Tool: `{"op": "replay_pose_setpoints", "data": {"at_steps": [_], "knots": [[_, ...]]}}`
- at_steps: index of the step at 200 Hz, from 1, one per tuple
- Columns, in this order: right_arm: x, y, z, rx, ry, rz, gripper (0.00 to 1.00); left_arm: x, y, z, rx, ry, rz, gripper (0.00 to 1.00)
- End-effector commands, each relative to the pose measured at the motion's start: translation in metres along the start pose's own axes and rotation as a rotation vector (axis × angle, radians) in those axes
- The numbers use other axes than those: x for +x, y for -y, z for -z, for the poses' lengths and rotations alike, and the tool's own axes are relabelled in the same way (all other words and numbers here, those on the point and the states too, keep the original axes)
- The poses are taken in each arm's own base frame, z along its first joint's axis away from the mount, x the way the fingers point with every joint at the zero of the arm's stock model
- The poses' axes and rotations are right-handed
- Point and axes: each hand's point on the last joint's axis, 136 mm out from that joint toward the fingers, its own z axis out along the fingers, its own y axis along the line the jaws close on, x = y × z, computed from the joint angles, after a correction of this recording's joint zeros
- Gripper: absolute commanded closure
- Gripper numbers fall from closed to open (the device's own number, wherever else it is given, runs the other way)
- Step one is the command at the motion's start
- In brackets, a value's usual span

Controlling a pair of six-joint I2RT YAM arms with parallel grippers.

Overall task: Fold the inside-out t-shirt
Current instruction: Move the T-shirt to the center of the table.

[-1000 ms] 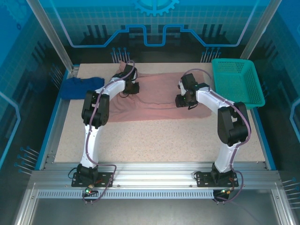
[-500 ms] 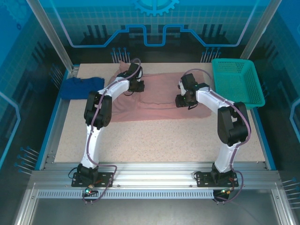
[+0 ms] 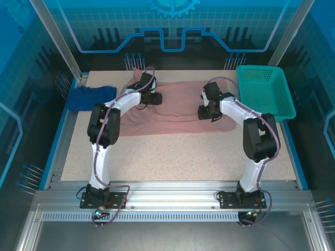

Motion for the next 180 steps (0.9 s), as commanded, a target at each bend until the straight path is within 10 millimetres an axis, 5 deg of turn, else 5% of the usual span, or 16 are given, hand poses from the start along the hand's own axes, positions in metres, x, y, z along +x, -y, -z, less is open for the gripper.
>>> {"op": "replay_pose_setpoints", "data": {"at_steps": [1, 28, 44, 70, 122, 180], "knots": [[0.007, 0.027, -0.005, 0.025, -0.029, -0.084, 0.55, -0.011, -0.019, 0.052, 0.010, 0.099, 0.137, 0.45], [0.017, 0.057, -0.012, 0.120, -0.077, -0.135, 0.51, 0.033, -0.055, 0.069, 0.044, 0.044, 0.354, 0.41], [0.030, 0.074, -0.013, 0.155, -0.105, -0.172, 0.29, 0.058, -0.070, 0.076, 0.071, 0.020, 0.444, 0.40], [0.046, 0.084, -0.018, 0.162, -0.142, -0.197, 0.15, 0.089, -0.093, 0.081, 0.027, -0.010, 0.489, 0.36], [0.078, 0.087, -0.031, 0.185, -0.327, -0.178, 0.17, 0.155, -0.112, 0.071, -0.039, -0.158, 0.560, 0.35], [0.139, 0.095, -0.005, 0.285, -0.471, -0.189, 0.18, 0.211, -0.115, 0.088, -0.094, -0.227, 0.610, 0.35]]}}
